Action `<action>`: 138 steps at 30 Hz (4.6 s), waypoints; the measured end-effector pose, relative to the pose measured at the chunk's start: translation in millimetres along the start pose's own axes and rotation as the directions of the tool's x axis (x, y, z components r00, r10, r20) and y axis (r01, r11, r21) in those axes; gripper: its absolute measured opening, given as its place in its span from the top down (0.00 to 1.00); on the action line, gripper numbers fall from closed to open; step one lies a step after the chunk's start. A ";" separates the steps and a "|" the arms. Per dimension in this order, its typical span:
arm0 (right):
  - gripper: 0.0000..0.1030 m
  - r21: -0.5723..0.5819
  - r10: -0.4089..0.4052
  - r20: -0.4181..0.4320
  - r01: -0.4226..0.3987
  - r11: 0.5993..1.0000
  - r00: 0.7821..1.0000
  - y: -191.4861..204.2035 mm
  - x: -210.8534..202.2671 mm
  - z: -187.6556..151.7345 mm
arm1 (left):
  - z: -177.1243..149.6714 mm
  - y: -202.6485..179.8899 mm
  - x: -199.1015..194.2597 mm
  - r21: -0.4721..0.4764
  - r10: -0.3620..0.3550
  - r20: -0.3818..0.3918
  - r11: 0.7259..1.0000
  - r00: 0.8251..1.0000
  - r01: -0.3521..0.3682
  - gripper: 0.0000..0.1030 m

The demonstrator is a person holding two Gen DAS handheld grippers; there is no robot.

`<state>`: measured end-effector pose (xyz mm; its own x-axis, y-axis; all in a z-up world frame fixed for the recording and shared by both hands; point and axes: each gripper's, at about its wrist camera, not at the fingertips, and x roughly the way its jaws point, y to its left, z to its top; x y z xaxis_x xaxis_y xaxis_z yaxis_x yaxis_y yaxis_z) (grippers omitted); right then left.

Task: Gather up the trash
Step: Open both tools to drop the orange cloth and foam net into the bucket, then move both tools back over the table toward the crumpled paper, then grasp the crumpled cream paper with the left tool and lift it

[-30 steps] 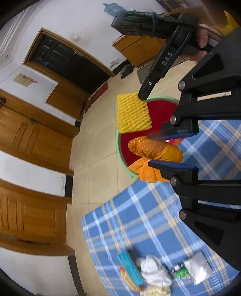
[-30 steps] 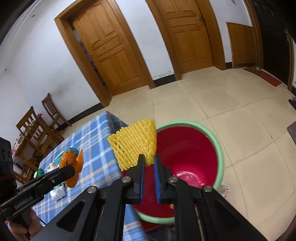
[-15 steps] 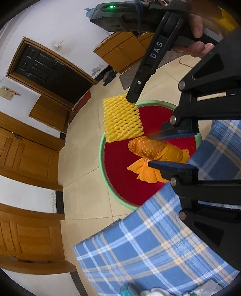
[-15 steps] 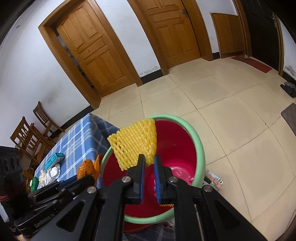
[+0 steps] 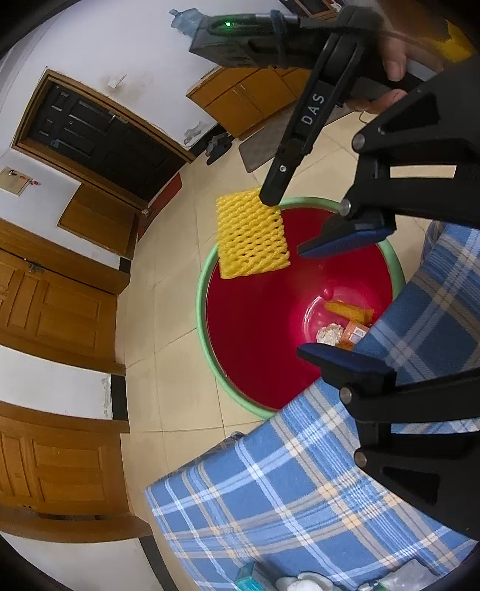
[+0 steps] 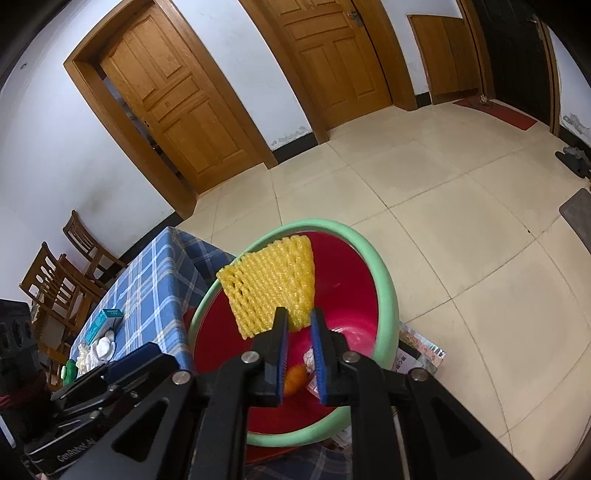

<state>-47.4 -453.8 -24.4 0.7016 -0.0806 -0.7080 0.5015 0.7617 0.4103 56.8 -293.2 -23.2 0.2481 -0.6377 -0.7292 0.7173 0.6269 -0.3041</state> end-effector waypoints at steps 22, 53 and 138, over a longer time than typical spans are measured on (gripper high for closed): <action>0.43 -0.044 0.076 -0.023 -0.077 0.996 0.997 29.4 -8.3 -1.1 | -7.8 79.2 -80.5 -0.177 0.168 0.087 0.973 0.982 -0.151 0.54; 0.33 -0.159 0.110 -0.098 -0.125 0.979 0.989 109.2 1.2 -26.5 | -57.9 258.8 -150.7 -0.493 0.464 0.028 0.777 0.885 -0.392 0.46; 0.11 -0.566 0.096 -0.352 -0.293 0.771 0.931 322.2 91.6 -166.5 | -196.4 272.1 -252.6 -0.706 0.632 0.044 0.568 0.774 -0.423 0.74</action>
<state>94.2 -108.7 -52.7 0.5234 0.2242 -0.8220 -0.1055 0.9744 0.1986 61.4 126.4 -42.1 0.6740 -0.1176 -0.7293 -0.1577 0.9416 -0.2975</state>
